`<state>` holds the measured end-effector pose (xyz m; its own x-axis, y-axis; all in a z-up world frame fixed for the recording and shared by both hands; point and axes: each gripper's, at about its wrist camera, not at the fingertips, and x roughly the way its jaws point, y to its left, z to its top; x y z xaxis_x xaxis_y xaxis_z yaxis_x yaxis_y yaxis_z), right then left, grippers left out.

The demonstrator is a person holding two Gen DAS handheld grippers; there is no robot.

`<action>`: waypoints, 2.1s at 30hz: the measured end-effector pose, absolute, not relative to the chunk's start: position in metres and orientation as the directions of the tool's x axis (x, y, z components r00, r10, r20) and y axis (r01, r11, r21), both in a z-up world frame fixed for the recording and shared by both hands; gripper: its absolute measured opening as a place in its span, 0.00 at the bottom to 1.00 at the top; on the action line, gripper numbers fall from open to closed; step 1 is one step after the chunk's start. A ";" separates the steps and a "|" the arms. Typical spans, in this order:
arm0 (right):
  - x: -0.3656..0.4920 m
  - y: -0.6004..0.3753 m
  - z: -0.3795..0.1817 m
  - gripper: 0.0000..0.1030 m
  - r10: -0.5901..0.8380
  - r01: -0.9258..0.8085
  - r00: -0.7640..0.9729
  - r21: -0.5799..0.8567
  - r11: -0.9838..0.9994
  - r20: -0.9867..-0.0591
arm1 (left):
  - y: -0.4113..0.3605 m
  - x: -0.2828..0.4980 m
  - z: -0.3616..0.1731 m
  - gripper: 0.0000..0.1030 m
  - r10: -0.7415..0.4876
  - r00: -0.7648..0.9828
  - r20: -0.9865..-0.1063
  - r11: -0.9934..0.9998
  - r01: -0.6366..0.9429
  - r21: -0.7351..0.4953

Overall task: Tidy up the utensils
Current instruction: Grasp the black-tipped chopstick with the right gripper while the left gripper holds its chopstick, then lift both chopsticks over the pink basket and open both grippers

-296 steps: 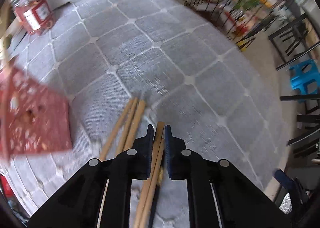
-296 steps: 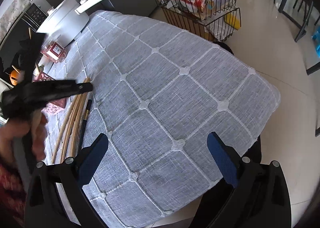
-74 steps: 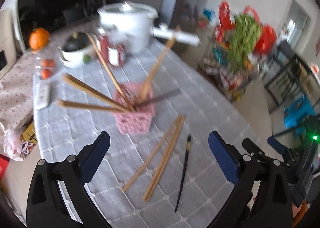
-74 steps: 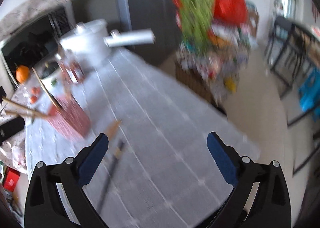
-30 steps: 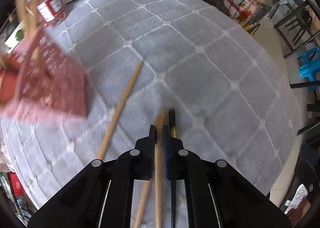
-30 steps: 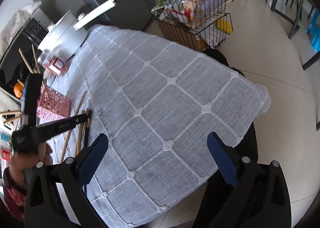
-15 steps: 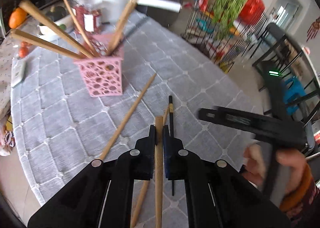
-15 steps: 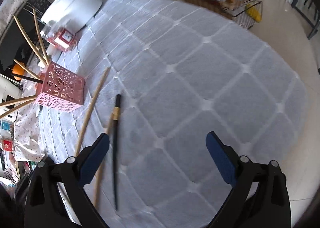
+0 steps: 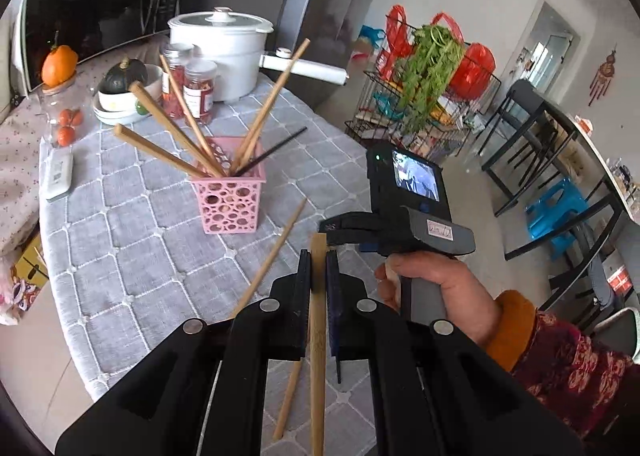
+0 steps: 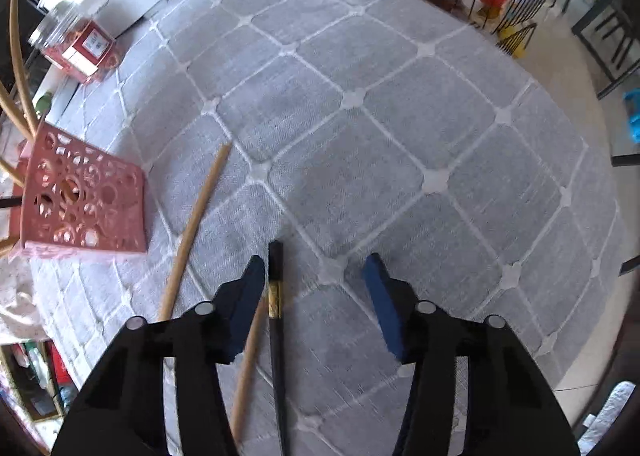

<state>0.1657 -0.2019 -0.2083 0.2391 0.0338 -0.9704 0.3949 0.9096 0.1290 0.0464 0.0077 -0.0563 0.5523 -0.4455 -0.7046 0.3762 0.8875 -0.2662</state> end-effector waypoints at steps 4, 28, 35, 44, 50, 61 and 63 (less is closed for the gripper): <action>0.158 -0.213 -0.208 0.09 0.055 0.401 0.261 0.160 0.902 -0.964 | 0.017 0.046 -0.053 0.06 -0.443 0.566 -0.695 0.891 0.361 -0.275; 0.011 -0.259 -0.056 0.07 0.147 0.174 0.642 0.331 0.928 -0.752 | 0.019 0.012 -0.010 0.06 -0.386 0.703 -0.597 0.920 0.341 -0.194; 0.007 -0.268 -0.018 0.07 0.168 0.135 0.689 0.352 0.926 -0.706 | 0.023 0.020 0.035 0.06 -0.414 0.752 -0.513 0.910 0.338 -0.238; 0.035 -0.290 0.032 0.07 0.167 0.125 0.750 0.386 0.914 -0.640 | 0.023 0.061 0.128 0.06 -0.348 0.873 -0.343 0.930 0.274 -0.246; 0.048 -0.294 0.046 0.07 0.192 0.098 0.765 0.406 0.909 -0.615 | 0.021 0.098 0.131 0.06 -0.196 0.952 -0.235 0.955 0.131 -0.265; 0.072 -0.297 0.053 0.07 0.223 0.062 0.769 0.416 0.907 -0.600 | 0.010 0.159 0.078 0.06 0.068 0.989 -0.130 0.971 -0.096 -0.218; 0.077 -0.295 0.055 0.07 0.234 0.051 0.770 0.422 0.905 -0.593 | 0.003 0.164 0.061 0.07 0.083 0.991 -0.108 0.975 -0.103 -0.198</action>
